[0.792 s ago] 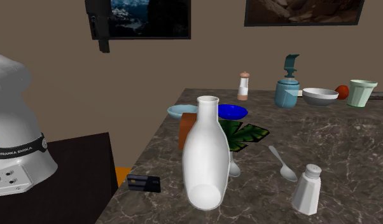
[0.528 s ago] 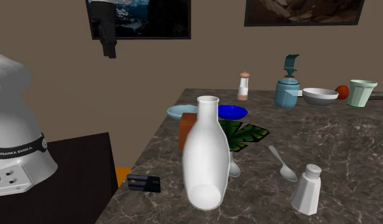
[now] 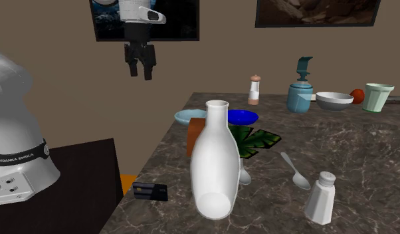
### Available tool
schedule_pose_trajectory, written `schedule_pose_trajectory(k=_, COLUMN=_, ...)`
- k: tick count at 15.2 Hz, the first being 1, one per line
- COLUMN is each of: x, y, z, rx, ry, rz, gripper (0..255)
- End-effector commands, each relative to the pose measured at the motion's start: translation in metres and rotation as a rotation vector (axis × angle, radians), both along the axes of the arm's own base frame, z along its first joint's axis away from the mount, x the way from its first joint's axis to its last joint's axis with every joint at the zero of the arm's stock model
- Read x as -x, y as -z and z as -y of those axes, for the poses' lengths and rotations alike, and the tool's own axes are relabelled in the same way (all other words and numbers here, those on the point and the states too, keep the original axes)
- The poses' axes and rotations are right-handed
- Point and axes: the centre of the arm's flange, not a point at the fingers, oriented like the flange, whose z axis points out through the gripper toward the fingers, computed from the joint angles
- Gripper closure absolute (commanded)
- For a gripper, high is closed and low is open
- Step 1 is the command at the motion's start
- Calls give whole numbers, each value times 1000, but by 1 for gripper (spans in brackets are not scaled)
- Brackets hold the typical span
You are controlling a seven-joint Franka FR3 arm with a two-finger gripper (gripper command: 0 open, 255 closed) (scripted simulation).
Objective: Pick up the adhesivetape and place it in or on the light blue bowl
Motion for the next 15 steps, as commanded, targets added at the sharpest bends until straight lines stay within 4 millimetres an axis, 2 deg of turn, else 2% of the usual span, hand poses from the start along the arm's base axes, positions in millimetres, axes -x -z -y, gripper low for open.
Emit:
schedule_pose_trajectory(k=1, x=-17, y=16, z=10, rx=2, ry=-59, rz=4, gripper=0)
schedule_pose_trajectory(k=8, x=-86, y=68, z=39, rx=6, ry=-250, rz=13, gripper=0)
schedule_pose_trajectory(k=15, x=-161, y=119, z=54, rx=10, ry=-441, rz=22, gripper=0)
